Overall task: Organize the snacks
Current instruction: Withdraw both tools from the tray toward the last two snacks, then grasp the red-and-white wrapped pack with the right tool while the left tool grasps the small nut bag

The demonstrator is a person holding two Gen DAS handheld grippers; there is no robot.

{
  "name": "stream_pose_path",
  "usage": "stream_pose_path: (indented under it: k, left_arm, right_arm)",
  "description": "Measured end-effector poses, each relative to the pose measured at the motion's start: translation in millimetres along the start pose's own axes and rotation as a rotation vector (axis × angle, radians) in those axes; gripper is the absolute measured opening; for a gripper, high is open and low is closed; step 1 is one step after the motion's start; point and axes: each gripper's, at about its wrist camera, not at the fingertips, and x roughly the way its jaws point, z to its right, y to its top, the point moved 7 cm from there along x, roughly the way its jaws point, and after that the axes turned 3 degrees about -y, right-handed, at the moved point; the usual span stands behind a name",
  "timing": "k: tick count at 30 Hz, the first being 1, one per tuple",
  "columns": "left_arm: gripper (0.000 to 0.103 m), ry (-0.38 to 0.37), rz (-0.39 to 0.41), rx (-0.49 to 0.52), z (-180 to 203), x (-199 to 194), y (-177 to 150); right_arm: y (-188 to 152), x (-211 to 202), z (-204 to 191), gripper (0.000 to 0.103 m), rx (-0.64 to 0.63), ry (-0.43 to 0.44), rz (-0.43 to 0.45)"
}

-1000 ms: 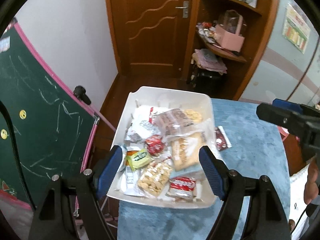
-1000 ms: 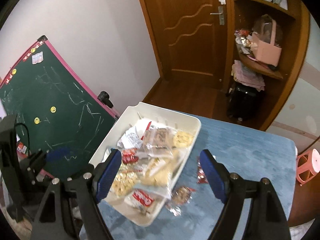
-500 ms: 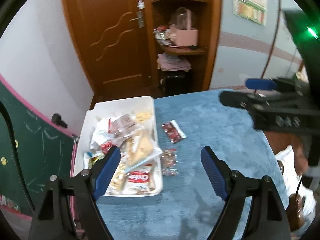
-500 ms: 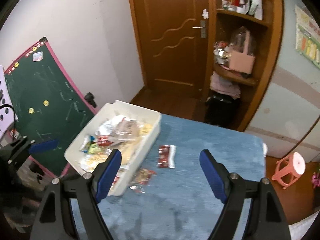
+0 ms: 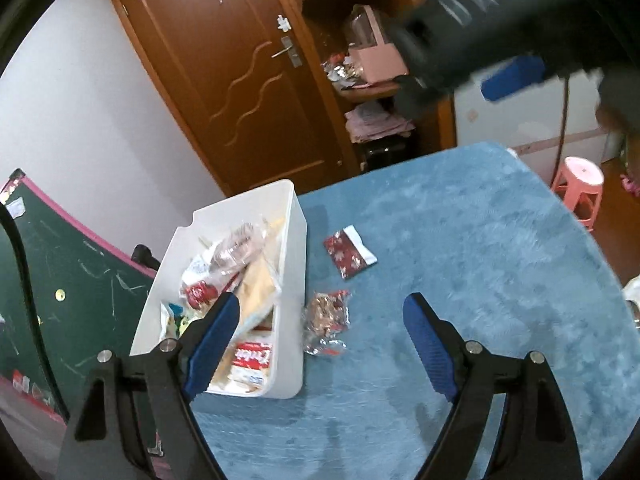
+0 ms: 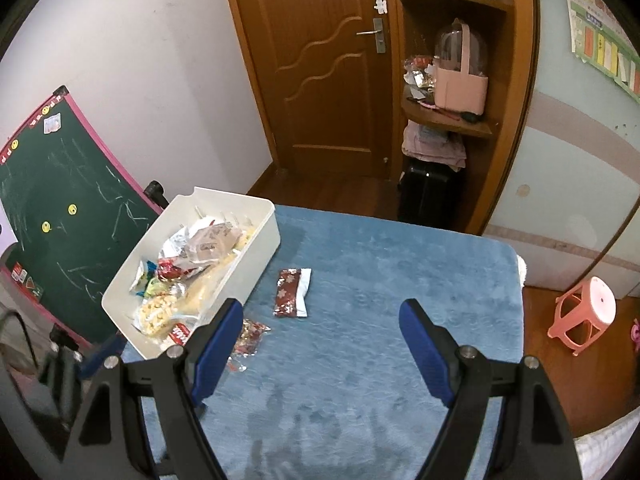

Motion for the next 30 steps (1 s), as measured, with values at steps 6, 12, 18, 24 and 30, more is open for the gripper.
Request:
stream_pose_path:
  k: [6, 12, 18, 24, 30]
  left_arm:
    - [0.083, 0.107, 0.031, -0.023, 23.8, 29.5, -27.8]
    - [0.081, 0.217, 0.028, -0.106, 18.7, 65.6, -33.2]
    - [0.081, 0.290, 0.026, -0.167, 21.2, 93.3, -35.7]
    - [0.080, 0.307, -0.017, -0.260, 16.2, 119.5, -41.9]
    - [0.079, 0.274, -0.063, -0.319, 15.2, 141.2, -46.4]
  right_arm:
    - [-12.1, 49.2, 9.9, 0.081, -0.029, -0.003, -0.058]
    - [-22.4, 98.8, 18.5, 0.080, -0.022, 0.049, -0.115]
    - [-22.8, 147.8, 11.2, 0.066, -0.012, 0.166, -0.172]
    - [-27.2, 188.0, -15.8, 0.064, -0.090, 0.267, -0.255]
    - [-33.2, 217.4, -28.9, 0.059, -0.115, 0.332, -0.324]
